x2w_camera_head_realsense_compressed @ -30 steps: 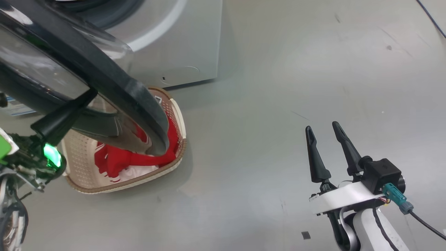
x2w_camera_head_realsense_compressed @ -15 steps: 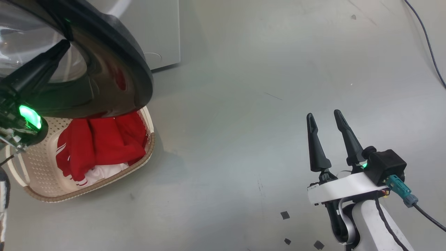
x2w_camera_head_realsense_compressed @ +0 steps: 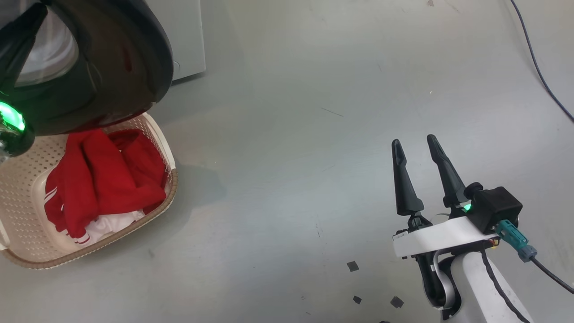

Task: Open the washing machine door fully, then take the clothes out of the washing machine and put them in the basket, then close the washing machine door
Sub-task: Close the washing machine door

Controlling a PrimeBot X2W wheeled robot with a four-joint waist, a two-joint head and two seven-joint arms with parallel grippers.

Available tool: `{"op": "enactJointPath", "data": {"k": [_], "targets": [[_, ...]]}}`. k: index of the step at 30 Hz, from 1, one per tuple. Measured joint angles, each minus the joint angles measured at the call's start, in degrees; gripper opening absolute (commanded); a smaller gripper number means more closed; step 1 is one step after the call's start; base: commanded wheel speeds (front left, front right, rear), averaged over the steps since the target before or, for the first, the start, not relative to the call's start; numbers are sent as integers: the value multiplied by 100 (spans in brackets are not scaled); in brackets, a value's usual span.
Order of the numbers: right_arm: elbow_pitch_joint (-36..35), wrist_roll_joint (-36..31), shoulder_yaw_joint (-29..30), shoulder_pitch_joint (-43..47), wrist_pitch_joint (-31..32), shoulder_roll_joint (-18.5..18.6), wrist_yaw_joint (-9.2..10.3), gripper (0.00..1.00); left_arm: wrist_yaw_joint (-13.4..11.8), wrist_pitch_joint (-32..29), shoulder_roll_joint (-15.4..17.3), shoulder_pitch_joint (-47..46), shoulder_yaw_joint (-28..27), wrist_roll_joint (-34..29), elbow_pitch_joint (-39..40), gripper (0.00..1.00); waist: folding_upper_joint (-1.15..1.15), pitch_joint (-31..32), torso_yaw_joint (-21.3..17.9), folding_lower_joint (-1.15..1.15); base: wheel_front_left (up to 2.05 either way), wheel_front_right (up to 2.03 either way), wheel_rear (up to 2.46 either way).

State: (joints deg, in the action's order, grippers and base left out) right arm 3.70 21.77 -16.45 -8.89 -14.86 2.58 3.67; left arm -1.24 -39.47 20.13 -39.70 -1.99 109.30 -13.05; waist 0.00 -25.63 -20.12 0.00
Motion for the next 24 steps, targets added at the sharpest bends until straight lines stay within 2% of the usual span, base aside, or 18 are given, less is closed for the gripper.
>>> {"op": "enactJointPath", "data": {"k": [16, 17, 24], "targets": [[-2, 40, -105, -110, 0, -3, 10, 100, -37, 309, -43, -725, 8, -138, -486, 0, 0, -112, -192, 0, 0, 0, 0], [-4, 40, -43, -110, 0, -8, 56, 100, 14, 308, -97, -742, 30, -138, -553, 0, 0, -113, -174, 0, 0, 0, 0], [-5, -1, 91, -110, 0, -5, 58, 100, 293, 261, -352, -743, 48, -89, -735, 0, 0, -86, 7, 0, 0, 0, 0]]}}
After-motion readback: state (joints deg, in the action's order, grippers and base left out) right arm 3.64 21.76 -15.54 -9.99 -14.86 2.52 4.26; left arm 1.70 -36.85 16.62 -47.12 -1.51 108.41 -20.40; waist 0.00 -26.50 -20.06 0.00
